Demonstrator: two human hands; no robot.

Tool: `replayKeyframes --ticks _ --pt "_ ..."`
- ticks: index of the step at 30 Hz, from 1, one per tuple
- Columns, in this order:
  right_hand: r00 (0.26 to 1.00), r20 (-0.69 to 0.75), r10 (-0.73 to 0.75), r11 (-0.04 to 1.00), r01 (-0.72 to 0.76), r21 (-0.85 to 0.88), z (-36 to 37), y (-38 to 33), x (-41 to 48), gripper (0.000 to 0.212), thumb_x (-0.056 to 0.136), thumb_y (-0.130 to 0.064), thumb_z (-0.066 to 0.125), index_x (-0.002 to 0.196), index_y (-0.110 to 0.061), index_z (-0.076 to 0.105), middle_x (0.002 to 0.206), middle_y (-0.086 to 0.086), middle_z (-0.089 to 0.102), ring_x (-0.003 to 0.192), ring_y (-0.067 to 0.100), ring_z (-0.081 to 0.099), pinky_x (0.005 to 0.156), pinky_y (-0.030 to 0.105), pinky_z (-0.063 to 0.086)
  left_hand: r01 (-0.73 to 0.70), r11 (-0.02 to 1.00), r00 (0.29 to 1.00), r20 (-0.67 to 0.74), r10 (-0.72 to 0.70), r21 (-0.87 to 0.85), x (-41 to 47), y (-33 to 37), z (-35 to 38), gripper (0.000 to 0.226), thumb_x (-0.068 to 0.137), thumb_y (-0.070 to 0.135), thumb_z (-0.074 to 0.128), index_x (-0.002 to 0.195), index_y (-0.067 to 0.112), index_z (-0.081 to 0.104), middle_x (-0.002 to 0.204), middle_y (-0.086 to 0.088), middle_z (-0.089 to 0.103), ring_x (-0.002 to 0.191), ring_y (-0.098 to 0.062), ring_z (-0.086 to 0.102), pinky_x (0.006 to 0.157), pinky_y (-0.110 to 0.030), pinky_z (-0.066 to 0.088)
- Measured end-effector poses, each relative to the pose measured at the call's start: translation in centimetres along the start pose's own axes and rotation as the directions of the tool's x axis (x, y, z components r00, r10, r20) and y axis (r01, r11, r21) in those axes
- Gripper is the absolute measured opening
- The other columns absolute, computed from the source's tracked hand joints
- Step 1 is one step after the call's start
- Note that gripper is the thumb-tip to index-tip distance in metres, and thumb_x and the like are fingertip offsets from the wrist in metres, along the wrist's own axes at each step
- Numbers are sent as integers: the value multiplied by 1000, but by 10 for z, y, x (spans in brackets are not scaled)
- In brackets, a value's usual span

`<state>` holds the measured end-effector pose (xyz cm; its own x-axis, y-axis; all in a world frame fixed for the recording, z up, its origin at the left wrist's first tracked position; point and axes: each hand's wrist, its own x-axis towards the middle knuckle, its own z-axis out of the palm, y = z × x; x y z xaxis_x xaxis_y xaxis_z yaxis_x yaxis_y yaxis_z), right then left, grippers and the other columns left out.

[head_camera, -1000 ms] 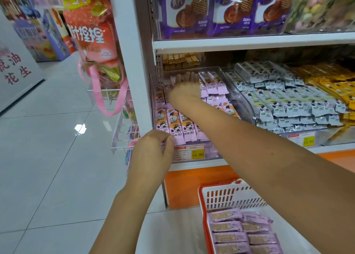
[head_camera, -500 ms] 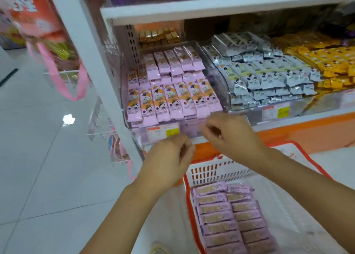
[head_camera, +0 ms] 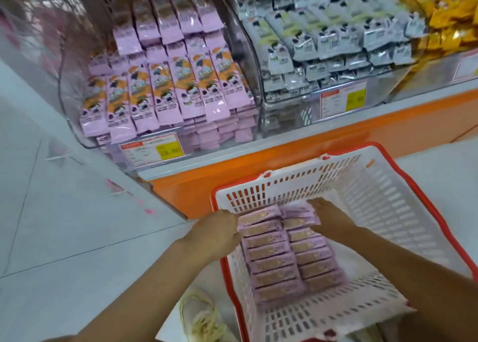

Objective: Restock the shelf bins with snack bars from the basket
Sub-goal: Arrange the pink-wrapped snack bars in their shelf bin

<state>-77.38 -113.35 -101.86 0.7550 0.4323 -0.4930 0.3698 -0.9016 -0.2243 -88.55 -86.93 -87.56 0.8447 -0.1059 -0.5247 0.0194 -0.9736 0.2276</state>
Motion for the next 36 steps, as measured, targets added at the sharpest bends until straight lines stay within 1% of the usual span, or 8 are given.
replayKeyframes --ticks 8,13,17,21,24,28,33,36 --pt "994 97 -52 988 65 -137 20 7 47 77 88 -33 67 150 -18 23 152 5 29 137 24 31 110 36 34 15 999 999 44 -17 33 19 -7 3 36 98 38 41 105 12 66 105 -6 64 92 -20 60 76 -29 49" --pt "999 1 -53 993 52 -107 26 9 58 45 88 -21 65 128 -15 46 129 8 46 117 26 46 95 34 41 15 1000 1000 21 -15 19 23 -12 5 39 97 41 39 95 15 69 95 -2 67 83 -16 61 73 -32 50" --pt "999 -22 39 989 -36 146 34 18 56 43 88 -27 68 124 -12 50 121 6 53 111 26 52 91 34 44 25 1000 1000 19 -25 -2 22 -13 6 36 97 39 40 97 18 69 98 1 68 87 -14 61 80 -34 51" --pt "990 -33 139 882 -108 458 33 26 59 37 81 -21 76 112 -12 58 111 3 60 93 19 53 76 25 40 38 999 999 25 -38 -17 22 -15 7 33 96 39 41 94 20 69 97 3 68 86 -12 60 80 -34 51" --pt "980 32 194 702 -162 694 29 33 68 32 84 -8 72 114 -9 63 110 8 62 93 20 56 74 20 42 45 999 999 26 -44 -25 23 -15 6 32 96 38 42 94 22 69 97 5 67 86 -10 59 79 -33 51" --pt "953 105 283 410 -219 885 24 40 72 31 79 -2 75 105 -7 60 108 16 65 91 26 61 85 33 49 63 997 998 26 -62 -43 24 -13 4 30 95 40 43 100 26 70 101 8 67 87 -7 59 80 -30 51" --pt "968 198 155 434 -247 866 30 36 71 48 75 7 75 115 -11 55 94 -1 62 76 12 61 53 14 50 77 996 996 38 -75 -40 26 -12 3 30 95 40 43 99 27 69 102 9 66 86 -6 59 80 -29 52" --pt "968 190 166 464 -246 851 33 33 75 44 77 9 72 107 -15 51 85 -1 58 72 12 57 50 14 51 78 996 996 37 -76 -46 27 -11 3 30 96 40 43 104 27 69 105 9 66 89 -5 60 82 -28 52"
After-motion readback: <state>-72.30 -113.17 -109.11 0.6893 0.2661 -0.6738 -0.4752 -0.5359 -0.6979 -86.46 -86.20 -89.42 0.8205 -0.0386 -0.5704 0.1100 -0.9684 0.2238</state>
